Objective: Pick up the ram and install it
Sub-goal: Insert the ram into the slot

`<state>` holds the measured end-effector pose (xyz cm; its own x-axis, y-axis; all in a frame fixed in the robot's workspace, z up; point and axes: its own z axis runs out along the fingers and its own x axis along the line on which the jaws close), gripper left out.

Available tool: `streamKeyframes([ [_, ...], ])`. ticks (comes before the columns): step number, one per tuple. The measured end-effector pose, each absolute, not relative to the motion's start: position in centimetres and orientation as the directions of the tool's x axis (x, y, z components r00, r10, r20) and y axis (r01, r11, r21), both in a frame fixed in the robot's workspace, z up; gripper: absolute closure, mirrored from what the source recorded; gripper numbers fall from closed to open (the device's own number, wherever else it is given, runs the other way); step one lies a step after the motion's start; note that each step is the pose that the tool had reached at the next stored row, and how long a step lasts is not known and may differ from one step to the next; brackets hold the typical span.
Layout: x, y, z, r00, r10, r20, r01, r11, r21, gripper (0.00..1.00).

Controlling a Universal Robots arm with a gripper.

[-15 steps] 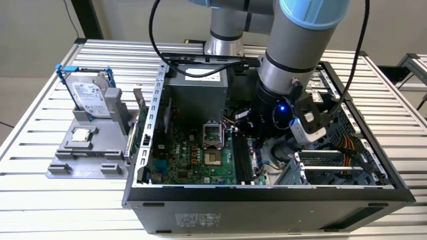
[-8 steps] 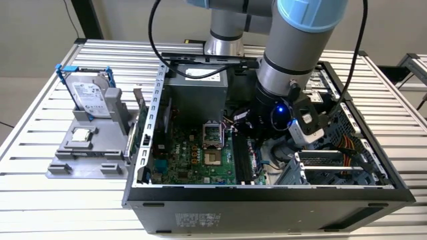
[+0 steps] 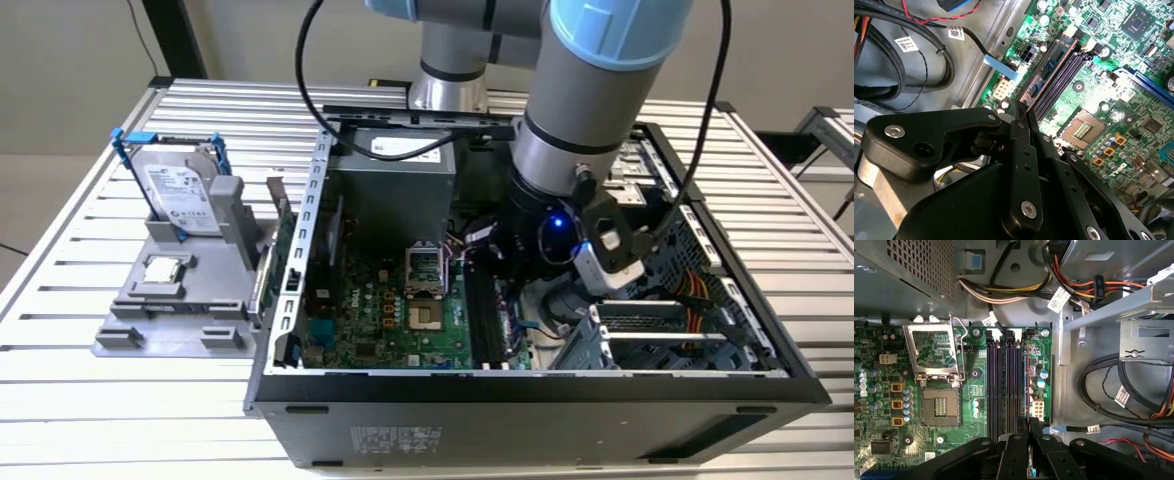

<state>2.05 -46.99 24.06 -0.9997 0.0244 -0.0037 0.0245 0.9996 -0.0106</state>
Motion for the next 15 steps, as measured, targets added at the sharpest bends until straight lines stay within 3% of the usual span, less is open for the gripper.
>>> streamKeyframes([
  [15, 1.88, -46.99, 23.11, -1.0, 0.024, -0.002, 0.024, 1.0, -0.011, 1.0],
])
